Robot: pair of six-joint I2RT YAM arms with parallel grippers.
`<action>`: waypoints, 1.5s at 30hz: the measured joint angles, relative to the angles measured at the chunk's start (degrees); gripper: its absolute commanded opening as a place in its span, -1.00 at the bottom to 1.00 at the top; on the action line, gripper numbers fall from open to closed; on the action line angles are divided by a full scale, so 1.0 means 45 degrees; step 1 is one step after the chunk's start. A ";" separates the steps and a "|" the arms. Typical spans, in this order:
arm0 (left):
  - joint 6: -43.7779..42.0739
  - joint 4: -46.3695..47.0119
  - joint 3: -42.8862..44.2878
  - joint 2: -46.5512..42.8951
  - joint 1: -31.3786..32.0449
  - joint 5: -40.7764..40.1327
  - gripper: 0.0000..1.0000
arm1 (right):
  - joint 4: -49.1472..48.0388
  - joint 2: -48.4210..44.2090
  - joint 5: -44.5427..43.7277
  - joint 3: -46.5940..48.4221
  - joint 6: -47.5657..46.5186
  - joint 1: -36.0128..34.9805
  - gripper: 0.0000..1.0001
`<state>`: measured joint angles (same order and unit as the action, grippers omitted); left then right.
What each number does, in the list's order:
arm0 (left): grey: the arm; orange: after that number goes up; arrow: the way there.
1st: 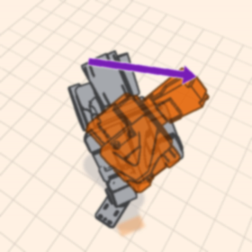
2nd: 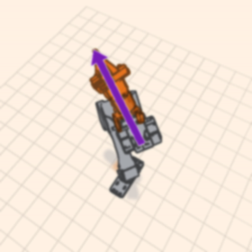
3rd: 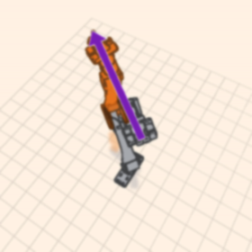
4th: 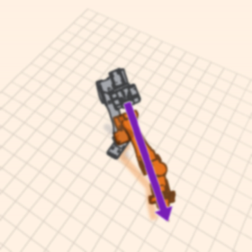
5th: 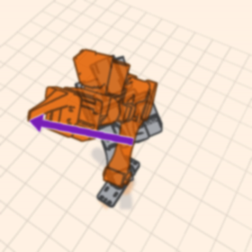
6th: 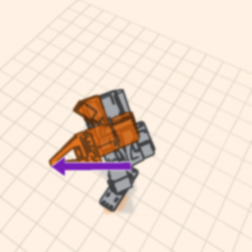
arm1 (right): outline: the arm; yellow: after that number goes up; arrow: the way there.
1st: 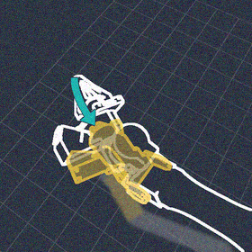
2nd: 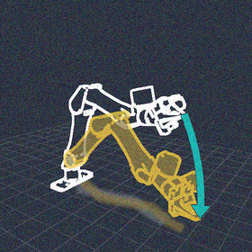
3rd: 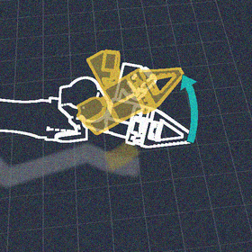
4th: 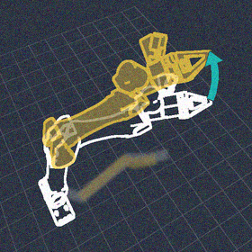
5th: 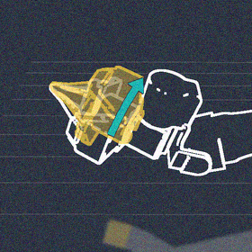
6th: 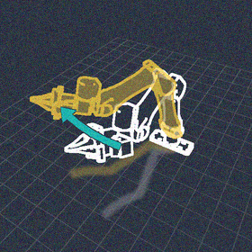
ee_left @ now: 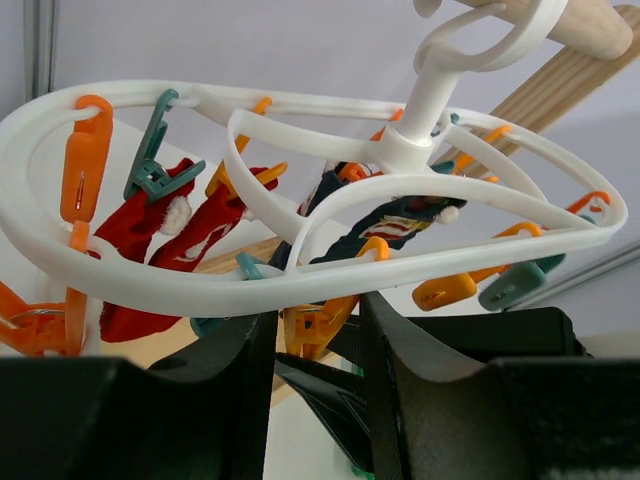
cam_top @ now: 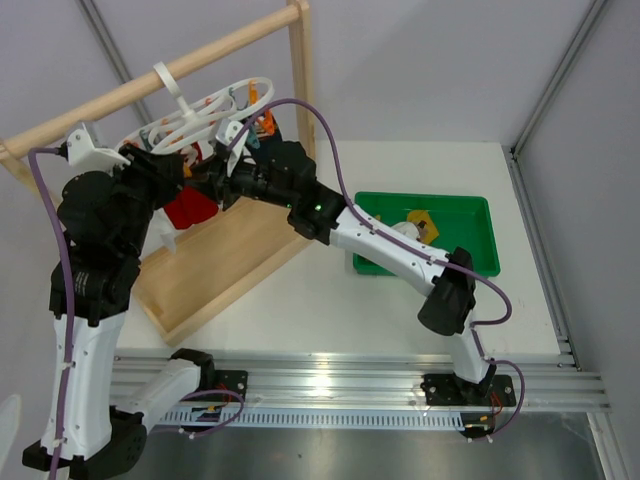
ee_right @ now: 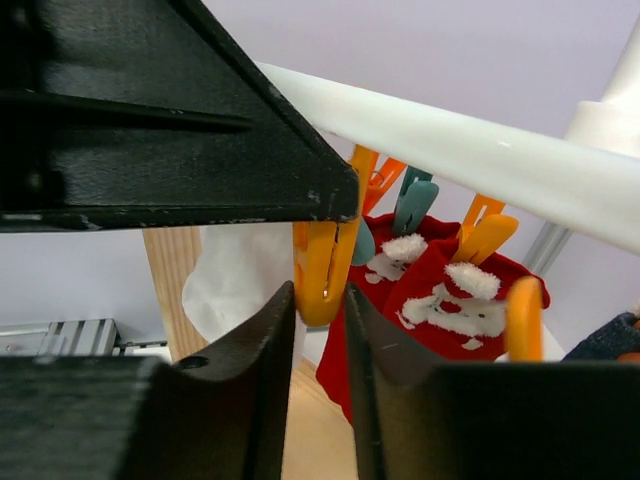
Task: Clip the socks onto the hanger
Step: Open the clamp at the hanger, then pick up the sock from the bin.
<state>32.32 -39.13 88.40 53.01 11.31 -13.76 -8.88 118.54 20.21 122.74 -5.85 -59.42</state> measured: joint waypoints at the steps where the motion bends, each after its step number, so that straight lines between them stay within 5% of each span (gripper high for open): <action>1: 0.0000 0.0117 -0.0107 -0.0063 0.0015 0.0005 -0.49 | 0.0005 -0.0053 0.0024 -0.0049 -0.0015 -0.0010 -0.32; 8: -0.0092 0.0296 -0.0243 -0.0131 0.0053 0.0087 -0.76 | 0.0073 -0.0719 -0.0044 -0.0782 -0.0019 -0.0136 0.46; 14: -0.0170 0.0355 -0.0296 -0.0131 0.0058 0.0087 -0.99 | 0.0437 -0.2064 -0.0510 -0.2011 -0.0039 -0.0165 0.79; 30: -0.0772 0.2380 -0.2016 -0.0112 0.0155 -0.0646 -0.99 | 0.2924 -0.7480 -0.7082 -0.8777 0.0899 0.0947 0.84; 45: -0.1005 0.4391 -0.3458 -0.0311 0.0418 -0.1273 -0.99 | 0.6528 -0.8121 -0.9952 -1.2322 0.5707 0.8578 0.72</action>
<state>27.79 -19.38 72.84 51.62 13.19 -19.49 20.49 82.00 -24.58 67.29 19.84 -20.82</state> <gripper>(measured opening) 0.339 0.871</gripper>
